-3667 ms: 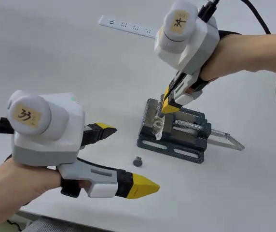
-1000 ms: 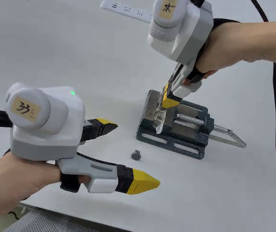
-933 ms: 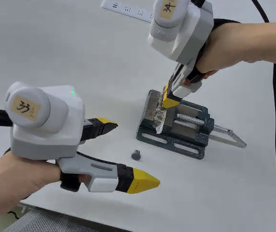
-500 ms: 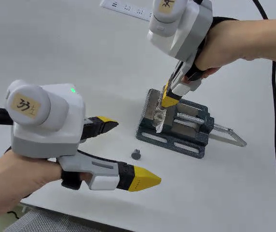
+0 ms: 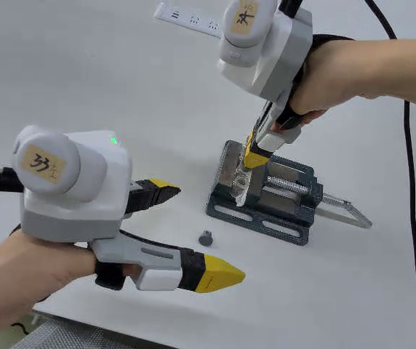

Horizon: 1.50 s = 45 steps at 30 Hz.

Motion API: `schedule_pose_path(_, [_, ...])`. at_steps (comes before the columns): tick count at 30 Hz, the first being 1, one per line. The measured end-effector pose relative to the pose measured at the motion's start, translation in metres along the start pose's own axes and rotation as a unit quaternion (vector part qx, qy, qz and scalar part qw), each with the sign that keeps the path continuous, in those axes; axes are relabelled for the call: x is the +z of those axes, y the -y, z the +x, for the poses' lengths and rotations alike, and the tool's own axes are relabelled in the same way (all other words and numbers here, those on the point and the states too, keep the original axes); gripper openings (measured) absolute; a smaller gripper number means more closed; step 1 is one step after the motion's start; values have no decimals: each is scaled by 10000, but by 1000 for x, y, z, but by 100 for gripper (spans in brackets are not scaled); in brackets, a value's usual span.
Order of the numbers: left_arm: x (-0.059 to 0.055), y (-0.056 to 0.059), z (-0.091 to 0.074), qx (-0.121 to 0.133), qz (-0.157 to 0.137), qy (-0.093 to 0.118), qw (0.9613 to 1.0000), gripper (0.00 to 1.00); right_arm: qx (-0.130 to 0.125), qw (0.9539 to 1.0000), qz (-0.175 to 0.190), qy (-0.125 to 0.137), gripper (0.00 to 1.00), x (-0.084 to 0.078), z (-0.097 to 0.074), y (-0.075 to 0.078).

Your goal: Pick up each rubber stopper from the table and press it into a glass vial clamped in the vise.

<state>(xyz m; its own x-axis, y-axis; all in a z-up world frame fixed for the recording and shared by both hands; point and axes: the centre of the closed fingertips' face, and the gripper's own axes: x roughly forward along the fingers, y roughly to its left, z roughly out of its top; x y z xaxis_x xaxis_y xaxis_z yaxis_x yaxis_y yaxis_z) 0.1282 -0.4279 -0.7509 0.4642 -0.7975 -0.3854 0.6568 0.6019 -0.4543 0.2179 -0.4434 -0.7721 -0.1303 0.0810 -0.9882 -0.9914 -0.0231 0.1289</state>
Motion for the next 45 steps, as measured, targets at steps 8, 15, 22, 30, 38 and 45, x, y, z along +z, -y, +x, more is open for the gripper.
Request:
schedule_pose_path(8, [4, 4, -5, 3, 101, 13, 9999, 91, 40, 9997, 196, 166, 0, -1, -3, -3])
schedule_pose_path(15, [8, 7, -9, -6, 198, -20, 9998, 91, -46, 9999, 31, 135, 0, 3, -3, 1])
schedule_pose_path(22, [8, 5, -14, 56, 219, -3, 9997, 91, -99, 9996, -98, 256, 0, 1, -3, 3])
schedule_pose_path(30, [7, 5, -15, 87, 206, -5, 9997, 91, -88, 9991, -187, 359, 0, 1, -3, 5])
schedule_pose_path(38, [5, 2, -17, 127, 206, -26, 9997, 91, -5, 9986, -290, 437, 3, 1, -4, 1])
schedule_pose_path(45, [5, -1, -18, 164, 206, -36, 9996, 91, -104, 9969, -163, 761, 10, -4, -11, -4])
